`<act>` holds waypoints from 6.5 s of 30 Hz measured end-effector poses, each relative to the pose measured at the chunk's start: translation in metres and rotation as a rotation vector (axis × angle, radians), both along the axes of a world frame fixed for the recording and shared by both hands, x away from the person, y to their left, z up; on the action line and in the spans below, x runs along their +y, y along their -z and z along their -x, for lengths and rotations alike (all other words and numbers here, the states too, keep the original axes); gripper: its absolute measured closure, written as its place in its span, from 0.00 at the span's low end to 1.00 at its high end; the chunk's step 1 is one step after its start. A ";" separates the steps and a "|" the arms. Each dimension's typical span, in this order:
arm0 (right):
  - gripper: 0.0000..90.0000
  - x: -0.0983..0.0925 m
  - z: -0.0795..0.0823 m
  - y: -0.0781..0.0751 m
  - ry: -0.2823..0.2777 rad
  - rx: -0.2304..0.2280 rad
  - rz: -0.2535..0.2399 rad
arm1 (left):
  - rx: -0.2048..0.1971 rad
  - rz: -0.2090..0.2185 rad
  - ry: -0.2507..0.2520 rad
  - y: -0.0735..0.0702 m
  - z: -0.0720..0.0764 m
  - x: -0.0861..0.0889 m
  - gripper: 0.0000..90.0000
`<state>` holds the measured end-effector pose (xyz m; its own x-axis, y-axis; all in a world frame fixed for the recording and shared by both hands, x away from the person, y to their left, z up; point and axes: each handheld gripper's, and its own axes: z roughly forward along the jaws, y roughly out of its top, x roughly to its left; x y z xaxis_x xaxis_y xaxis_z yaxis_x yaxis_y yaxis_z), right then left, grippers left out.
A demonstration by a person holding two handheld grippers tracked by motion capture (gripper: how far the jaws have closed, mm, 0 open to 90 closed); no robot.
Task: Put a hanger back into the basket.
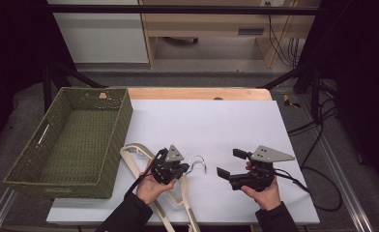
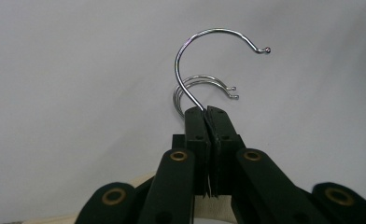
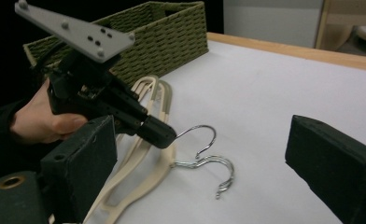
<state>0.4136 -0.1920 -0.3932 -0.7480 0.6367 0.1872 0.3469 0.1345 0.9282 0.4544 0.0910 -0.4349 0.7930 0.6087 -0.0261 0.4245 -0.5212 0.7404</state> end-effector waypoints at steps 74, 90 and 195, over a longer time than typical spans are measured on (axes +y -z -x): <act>0.96 0.104 -0.008 0.032 -0.179 0.351 -0.035 | -0.136 0.199 -0.043 -0.063 0.033 0.101 0.10; 0.96 0.079 -0.010 0.005 -0.365 0.237 0.048 | -0.116 0.129 0.079 -0.058 0.034 0.090 0.20; 0.05 -0.033 0.001 -0.005 0.131 -0.038 0.070 | -0.260 0.151 -0.317 -0.158 -0.029 0.293 0.95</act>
